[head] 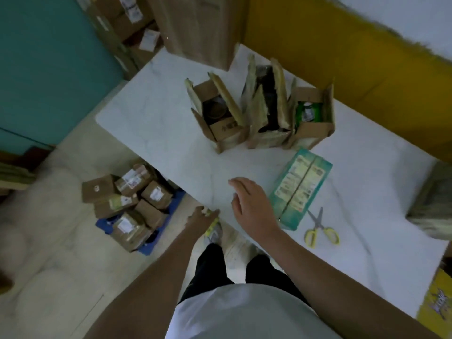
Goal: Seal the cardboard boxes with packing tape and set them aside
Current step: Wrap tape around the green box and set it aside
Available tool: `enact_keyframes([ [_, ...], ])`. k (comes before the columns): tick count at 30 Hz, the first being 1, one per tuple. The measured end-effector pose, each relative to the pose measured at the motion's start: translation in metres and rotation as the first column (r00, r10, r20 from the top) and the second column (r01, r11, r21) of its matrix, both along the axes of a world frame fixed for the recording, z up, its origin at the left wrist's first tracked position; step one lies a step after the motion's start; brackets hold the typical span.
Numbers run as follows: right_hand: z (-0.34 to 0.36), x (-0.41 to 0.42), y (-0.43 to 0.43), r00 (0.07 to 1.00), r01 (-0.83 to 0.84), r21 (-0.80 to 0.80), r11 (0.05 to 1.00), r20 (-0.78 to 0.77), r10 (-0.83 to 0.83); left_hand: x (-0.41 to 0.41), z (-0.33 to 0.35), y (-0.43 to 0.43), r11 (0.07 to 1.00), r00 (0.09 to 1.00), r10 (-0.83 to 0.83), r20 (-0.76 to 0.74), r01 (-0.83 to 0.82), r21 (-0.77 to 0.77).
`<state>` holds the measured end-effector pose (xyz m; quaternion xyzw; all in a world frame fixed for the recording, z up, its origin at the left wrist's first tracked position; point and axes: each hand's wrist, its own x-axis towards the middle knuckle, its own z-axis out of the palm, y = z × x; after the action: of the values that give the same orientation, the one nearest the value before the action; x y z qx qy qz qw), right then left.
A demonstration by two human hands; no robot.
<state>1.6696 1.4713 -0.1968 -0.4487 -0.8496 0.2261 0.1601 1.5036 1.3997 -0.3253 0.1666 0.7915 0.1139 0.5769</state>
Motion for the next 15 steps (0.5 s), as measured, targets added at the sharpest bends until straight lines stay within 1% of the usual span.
enact_keyframes([
  [2, -0.011, 0.0, -0.01, 1.0, 0.012, -0.025, 1.0, 0.0, -0.012, 0.0, -0.002, 0.004, 0.998, 0.998, -0.016, 0.067, 0.013, 0.055],
  [3, -0.017, 0.001, -0.015, 1.0, 0.031, -0.066, 0.997, 0.004, -0.031, 0.001, 0.007, 0.009, 0.996, 0.997, -0.06, 0.043, 0.057, 0.07],
  [5, -0.03, 0.004, -0.027, 0.994, 0.103, -0.22, 0.97, 0.042, -0.096, -0.002, 0.011, 0.011, 0.987, 0.988, -0.151, -0.015, 0.151, 0.048],
  [6, -0.038, 0.004, -0.029, 0.985, 0.163, -0.324, 0.932, 0.102, -0.137, -0.004, 0.015, 0.015, 0.978, 0.979, -0.203, -0.028, 0.204, 0.038],
  [7, -0.046, 0.004, -0.03, 0.968, 0.227, -0.439, 0.869, 0.198, -0.153, -0.005, 0.02, 0.02, 0.969, 0.969, -0.245, -0.028, 0.246, 0.012],
  [8, -0.053, 0.001, -0.031, 0.951, 0.28, -0.559, 0.781, 0.271, -0.147, -0.008, 0.024, 0.026, 0.968, 0.968, -0.25, -0.015, 0.25, -0.013],
  [9, -0.06, -0.003, -0.031, 0.932, 0.34, -0.673, 0.657, 0.334, -0.14, -0.01, 0.027, 0.033, 0.967, 0.968, -0.252, 0.01, 0.252, -0.027],
  [10, -0.066, -0.008, -0.031, 0.911, 0.406, -0.759, 0.509, 0.38, -0.16, -0.013, 0.032, 0.042, 0.965, 0.966, -0.259, 0.021, 0.259, -0.034],
  [11, -0.068, -0.015, -0.031, 0.888, 0.45, -0.843, 0.296, 0.385, -0.253, -0.015, 0.039, 0.049, 0.957, 0.958, -0.285, 0.012, 0.285, -0.045],
  [12, -0.07, -0.022, -0.03, 0.837, 0.444, -0.893, 0.074, 0.383, -0.39, -0.015, 0.047, 0.056, 0.955, 0.956, -0.294, 0.008, 0.294, -0.043],
  [13, -0.069, -0.029, -0.029, 0.769, 0.393, -0.916, -0.08, 0.375, -0.517, -0.015, 0.056, 0.063, 0.944, 0.944, -0.33, -0.008, 0.33, -0.027],
  [14, -0.065, -0.036, -0.026, 0.717, 0.294, -0.94, -0.171, 0.335, -0.611, -0.015, 0.063, 0.07, 0.92, 0.92, -0.391, -0.028, 0.392, 0.006],
  [15, -0.056, -0.041, -0.022, 0.666, 0.217, -0.955, -0.202, 0.296, -0.684, -0.014, 0.074, 0.075, 0.892, 0.894, -0.444, -0.061, 0.447, 0.062],
])
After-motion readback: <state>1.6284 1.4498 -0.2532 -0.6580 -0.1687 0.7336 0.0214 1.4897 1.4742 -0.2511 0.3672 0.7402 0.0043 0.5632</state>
